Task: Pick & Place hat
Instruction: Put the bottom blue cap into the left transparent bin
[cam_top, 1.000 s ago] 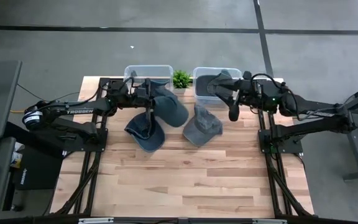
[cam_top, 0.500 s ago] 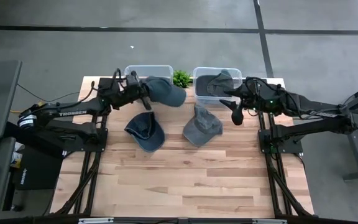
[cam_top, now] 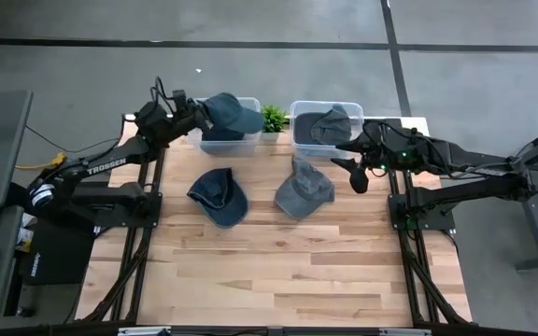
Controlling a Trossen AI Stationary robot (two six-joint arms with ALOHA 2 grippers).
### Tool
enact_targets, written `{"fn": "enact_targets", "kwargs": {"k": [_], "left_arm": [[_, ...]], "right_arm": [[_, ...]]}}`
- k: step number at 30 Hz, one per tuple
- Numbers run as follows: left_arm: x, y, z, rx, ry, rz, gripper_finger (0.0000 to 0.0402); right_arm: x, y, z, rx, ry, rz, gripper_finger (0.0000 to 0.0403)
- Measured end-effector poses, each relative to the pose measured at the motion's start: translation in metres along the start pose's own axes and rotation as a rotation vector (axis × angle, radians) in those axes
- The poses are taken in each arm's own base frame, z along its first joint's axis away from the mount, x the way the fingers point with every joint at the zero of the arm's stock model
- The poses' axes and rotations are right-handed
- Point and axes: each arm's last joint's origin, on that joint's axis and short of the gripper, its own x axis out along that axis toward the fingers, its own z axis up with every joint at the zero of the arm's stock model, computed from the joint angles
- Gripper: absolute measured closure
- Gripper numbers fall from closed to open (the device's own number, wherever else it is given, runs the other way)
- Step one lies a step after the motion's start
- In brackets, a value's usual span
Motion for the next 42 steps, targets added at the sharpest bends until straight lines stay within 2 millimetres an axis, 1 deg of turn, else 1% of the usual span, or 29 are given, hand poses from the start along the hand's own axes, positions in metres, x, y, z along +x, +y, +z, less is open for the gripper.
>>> {"fn": "enact_targets", "kwargs": {"k": [6,11,20,24,28,31,42], "left_arm": [[-0.003,0.014,0.005,-0.030,0.030,0.037,0.0401],[-0.004,0.024,0.005,-0.051,0.060,0.097,0.0401],[-0.005,0.018,0.003,-0.069,0.147,-0.035,0.0401],[-0.005,0.019,0.001,-0.099,0.185,-0.045,0.0401],[-0.007,0.025,-0.006,-0.124,0.237,0.037,0.0401],[-0.008,0.029,-0.009,-0.097,0.246,0.110,0.0401],[-0.008,0.036,-0.007,-0.053,0.115,0.302,0.0401]], "right_arm": [[0.000,0.001,-0.004,0.008,0.035,0.002,0.0203],[-0.001,0.006,-0.005,-0.009,0.043,0.020,0.0203],[-0.004,0.014,-0.007,-0.039,0.038,0.001,0.0203],[-0.004,0.015,-0.009,-0.047,0.055,-0.002,0.0203],[-0.004,0.014,-0.010,-0.043,0.067,-0.005,0.0203],[-0.004,0.014,-0.010,-0.043,0.067,-0.005,0.0203],[-0.004,0.014,-0.010,-0.026,0.067,-0.006,0.0203]]}}
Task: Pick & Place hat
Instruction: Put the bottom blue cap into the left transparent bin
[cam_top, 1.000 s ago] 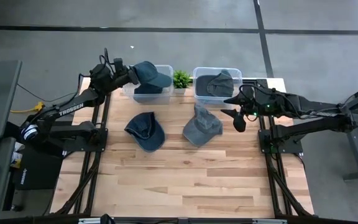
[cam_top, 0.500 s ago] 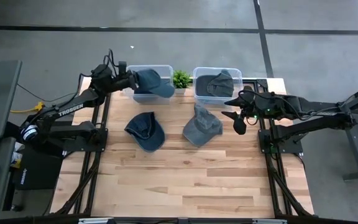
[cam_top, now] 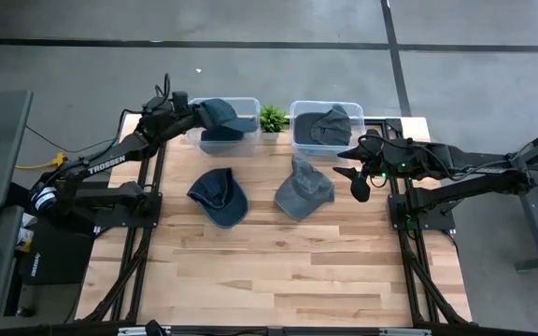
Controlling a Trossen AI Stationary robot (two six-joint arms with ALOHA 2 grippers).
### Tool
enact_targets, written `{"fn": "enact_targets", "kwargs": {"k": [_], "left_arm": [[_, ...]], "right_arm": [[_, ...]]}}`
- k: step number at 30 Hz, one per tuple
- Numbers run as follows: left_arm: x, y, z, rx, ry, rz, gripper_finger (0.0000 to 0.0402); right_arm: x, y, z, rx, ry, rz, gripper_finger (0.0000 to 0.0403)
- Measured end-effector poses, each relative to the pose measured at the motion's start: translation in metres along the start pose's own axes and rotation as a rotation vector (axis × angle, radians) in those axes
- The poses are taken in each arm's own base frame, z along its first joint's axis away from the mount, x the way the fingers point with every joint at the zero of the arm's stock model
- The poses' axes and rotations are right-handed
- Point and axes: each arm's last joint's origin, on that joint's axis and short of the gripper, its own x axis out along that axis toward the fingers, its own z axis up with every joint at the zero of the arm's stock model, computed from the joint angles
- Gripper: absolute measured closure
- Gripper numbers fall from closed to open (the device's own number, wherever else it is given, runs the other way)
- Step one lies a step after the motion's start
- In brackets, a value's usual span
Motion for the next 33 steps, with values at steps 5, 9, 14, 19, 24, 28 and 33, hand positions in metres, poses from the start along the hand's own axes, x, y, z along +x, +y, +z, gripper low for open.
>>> {"fn": "enact_targets", "kwargs": {"k": [5,9,14,19,24,28,33], "left_arm": [[0.000,0.006,-0.001,-0.001,-0.049,0.136,0.0401],[0.005,0.011,-0.005,0.000,-0.053,0.188,0.0401],[0.015,0.019,-0.013,-0.002,-0.020,0.240,0.0401],[0.025,0.026,-0.022,-0.007,0.048,0.218,0.0401],[0.028,0.028,-0.025,-0.002,0.065,0.223,0.0401],[0.028,0.028,-0.024,-0.008,0.056,0.218,0.0401],[0.028,0.029,-0.024,-0.005,0.038,0.252,0.0398]], "right_arm": [[0.000,0.000,0.000,0.000,0.000,0.000,0.0203],[0.000,0.000,0.000,0.000,0.000,0.000,0.0203],[0.000,0.000,0.000,0.000,0.000,0.000,0.0203],[0.003,0.000,-0.002,0.001,-0.003,0.001,0.0203],[0.012,0.001,-0.014,-0.005,0.017,-0.003,0.0203],[0.020,0.001,-0.025,-0.004,0.037,-0.007,0.0203],[0.029,0.002,-0.034,0.003,0.018,-0.001,0.0203]]}}
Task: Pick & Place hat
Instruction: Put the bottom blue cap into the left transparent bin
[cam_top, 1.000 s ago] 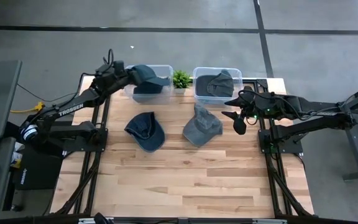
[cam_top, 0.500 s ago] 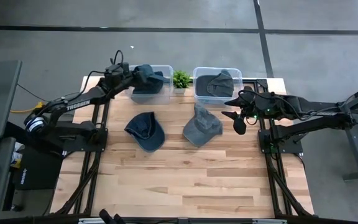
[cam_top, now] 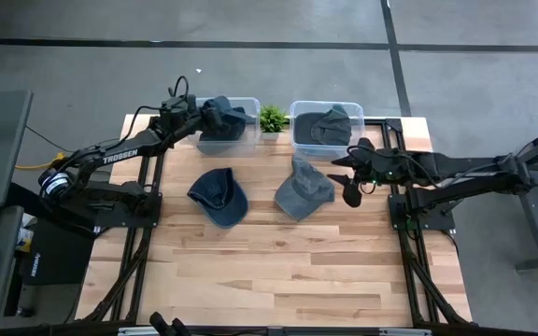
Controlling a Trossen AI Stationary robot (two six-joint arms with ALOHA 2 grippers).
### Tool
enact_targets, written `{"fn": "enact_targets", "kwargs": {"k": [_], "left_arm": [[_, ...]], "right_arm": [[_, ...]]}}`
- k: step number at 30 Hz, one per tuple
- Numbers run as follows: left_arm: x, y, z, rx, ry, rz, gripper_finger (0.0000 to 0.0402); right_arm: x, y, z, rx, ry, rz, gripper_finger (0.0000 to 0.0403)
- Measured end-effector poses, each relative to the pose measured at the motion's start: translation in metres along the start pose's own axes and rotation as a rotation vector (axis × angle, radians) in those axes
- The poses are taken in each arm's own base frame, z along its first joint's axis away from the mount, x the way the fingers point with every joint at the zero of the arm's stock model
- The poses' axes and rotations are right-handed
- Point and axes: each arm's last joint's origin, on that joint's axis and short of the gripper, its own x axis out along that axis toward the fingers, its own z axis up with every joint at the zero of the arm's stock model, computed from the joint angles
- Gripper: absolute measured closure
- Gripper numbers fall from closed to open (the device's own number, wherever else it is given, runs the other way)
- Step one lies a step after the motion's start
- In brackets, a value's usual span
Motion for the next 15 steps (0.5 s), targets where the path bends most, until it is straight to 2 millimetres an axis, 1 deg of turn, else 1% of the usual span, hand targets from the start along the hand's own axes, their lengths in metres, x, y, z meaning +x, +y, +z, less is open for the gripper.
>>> {"fn": "enact_targets", "kwargs": {"k": [5,7,11,15], "left_arm": [[0.000,0.000,0.000,-0.003,-0.004,-0.002,0.0381],[0.000,-0.001,0.002,-0.022,-0.017,-0.014,0.0380],[-0.001,-0.010,0.008,-0.039,-0.049,-0.146,0.0397],[-0.002,-0.014,0.012,-0.106,-0.053,-0.225,0.0399]], "right_arm": [[0.001,0.000,-0.001,0.004,-0.014,0.004,0.0203],[0.001,0.000,0.000,0.005,-0.018,0.005,0.0203],[0.001,0.000,0.000,0.005,-0.017,0.004,0.0203],[0.001,0.000,0.000,0.005,-0.018,0.005,0.0203]]}}
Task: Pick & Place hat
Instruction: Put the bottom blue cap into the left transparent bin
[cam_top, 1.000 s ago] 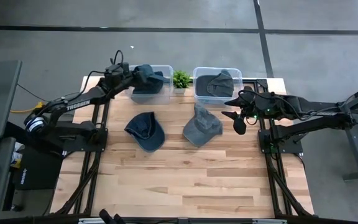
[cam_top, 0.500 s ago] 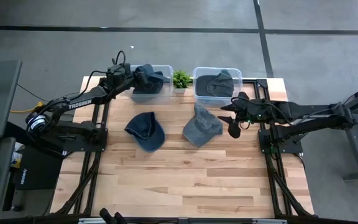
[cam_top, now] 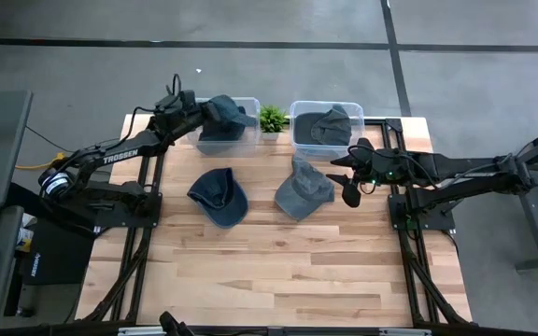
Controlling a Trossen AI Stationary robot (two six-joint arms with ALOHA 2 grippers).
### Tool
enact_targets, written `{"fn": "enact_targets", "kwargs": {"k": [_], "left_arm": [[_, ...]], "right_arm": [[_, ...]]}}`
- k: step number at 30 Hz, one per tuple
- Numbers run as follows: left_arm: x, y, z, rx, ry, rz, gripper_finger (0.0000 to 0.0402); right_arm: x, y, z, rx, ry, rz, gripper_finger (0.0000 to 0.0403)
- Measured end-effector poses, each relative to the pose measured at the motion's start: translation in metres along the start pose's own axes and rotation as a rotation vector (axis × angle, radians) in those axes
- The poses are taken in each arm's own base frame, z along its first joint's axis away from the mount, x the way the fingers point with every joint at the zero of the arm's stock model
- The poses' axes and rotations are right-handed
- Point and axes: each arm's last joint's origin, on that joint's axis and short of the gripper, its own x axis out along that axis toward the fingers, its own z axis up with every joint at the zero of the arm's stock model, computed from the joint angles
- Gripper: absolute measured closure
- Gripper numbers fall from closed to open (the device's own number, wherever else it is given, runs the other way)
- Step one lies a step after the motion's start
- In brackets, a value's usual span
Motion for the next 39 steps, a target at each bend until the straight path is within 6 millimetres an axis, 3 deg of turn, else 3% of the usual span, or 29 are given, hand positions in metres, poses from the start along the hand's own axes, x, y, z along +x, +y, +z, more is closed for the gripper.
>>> {"fn": "enact_targets", "kwargs": {"k": [6,13,19,23,29,34,39], "left_arm": [[0.000,-0.003,0.002,-0.103,-0.012,-0.045,0.0400],[-0.001,-0.011,0.009,-0.350,-0.051,-0.146,0.0400],[-0.001,-0.007,0.007,-0.396,-0.051,-0.096,0.0401],[-0.001,-0.010,0.010,-0.412,-0.077,-0.119,0.0401],[-0.001,-0.010,0.010,-0.402,-0.076,-0.129,0.0401],[-0.001,-0.011,0.010,-0.386,-0.067,-0.140,0.0401],[-0.002,-0.013,0.011,-0.379,-0.061,-0.173,0.0401]], "right_arm": [[0.000,0.000,0.000,0.004,0.000,0.000,0.0203],[0.000,0.000,0.000,0.028,-0.005,-0.003,0.0203],[0.013,0.005,0.014,-0.022,-0.133,-0.027,0.0203],[0.039,0.015,0.027,-0.206,-0.255,-0.082,0.0203],[0.096,0.018,0.030,-0.469,-0.345,-0.257,0.0203],[0.140,0.008,0.029,-0.563,-0.470,-0.331,0.0203],[0.174,-0.014,0.016,-0.572,-0.494,-0.411,0.0203]]}}
